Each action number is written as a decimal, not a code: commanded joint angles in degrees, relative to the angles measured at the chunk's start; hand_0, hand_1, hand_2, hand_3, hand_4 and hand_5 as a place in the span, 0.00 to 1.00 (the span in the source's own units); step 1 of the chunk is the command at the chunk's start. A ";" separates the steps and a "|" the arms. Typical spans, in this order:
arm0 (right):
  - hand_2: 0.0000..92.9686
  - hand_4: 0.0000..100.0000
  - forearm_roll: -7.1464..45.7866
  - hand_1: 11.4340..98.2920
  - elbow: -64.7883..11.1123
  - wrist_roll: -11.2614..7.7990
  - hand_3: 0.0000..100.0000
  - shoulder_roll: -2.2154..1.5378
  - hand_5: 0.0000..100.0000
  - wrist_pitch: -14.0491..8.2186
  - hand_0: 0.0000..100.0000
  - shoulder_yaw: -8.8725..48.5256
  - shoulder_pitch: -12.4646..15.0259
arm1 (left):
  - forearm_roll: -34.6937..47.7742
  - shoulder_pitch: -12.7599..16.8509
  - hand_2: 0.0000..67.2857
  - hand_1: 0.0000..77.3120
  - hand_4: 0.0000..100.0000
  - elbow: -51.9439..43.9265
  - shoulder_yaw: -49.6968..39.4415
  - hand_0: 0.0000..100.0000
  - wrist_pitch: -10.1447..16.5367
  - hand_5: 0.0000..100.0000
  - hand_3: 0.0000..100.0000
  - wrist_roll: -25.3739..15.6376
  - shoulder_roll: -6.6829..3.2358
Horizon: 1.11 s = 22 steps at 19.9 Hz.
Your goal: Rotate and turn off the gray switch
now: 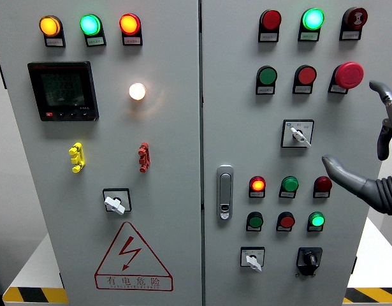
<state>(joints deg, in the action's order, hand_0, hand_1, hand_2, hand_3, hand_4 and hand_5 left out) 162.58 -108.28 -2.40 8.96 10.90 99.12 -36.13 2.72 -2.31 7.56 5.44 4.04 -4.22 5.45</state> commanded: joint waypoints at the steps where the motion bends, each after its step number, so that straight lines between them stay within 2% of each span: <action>1: 0.10 0.99 0.02 0.27 0.09 0.03 0.94 0.00 1.00 0.00 0.00 -0.15 0.00 | 0.01 -0.06 0.20 0.00 0.08 0.00 0.01 0.85 0.00 0.11 0.19 0.00 0.00; 3: 0.11 0.99 -0.07 0.27 0.09 0.03 0.94 -0.08 1.00 0.00 0.00 -0.24 0.09 | 0.01 -0.06 0.20 0.00 0.08 0.00 0.01 0.85 0.00 0.11 0.19 0.00 0.00; 4: 0.11 0.99 -0.07 0.27 0.09 0.03 0.94 0.00 1.00 0.00 0.00 -0.24 0.00 | 0.01 0.02 0.20 0.00 0.08 0.00 0.01 0.85 0.00 0.11 0.19 0.00 0.00; 5: 0.11 0.99 0.02 0.27 0.26 0.03 0.94 -0.08 1.00 0.00 0.00 -0.24 0.00 | 0.01 0.03 0.20 0.00 0.08 0.00 0.01 0.85 0.00 0.11 0.19 0.00 0.00; 6: 0.11 0.99 0.02 0.27 0.26 0.03 0.94 0.00 1.00 0.00 0.00 -0.24 0.00 | 0.01 -0.06 0.20 0.00 0.08 0.00 0.01 0.85 0.00 0.11 0.19 0.00 0.00; 16: 0.15 0.99 -0.07 0.27 0.70 0.03 0.94 0.00 1.00 -0.09 0.00 0.03 -0.17 | 0.01 0.03 0.20 0.00 0.08 0.00 0.01 0.85 0.00 0.11 0.19 0.00 0.00; 22: 0.18 0.99 -0.07 0.27 0.70 0.03 0.94 -0.09 1.00 0.00 0.00 -0.15 -0.26 | 0.01 -0.06 0.20 0.00 0.08 0.00 0.01 0.85 0.00 0.11 0.19 0.00 0.00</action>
<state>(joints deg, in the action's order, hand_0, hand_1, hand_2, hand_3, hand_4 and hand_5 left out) 162.47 -107.58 -2.37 8.88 10.82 98.98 -36.37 2.72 -2.32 7.56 5.46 4.04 -4.22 5.45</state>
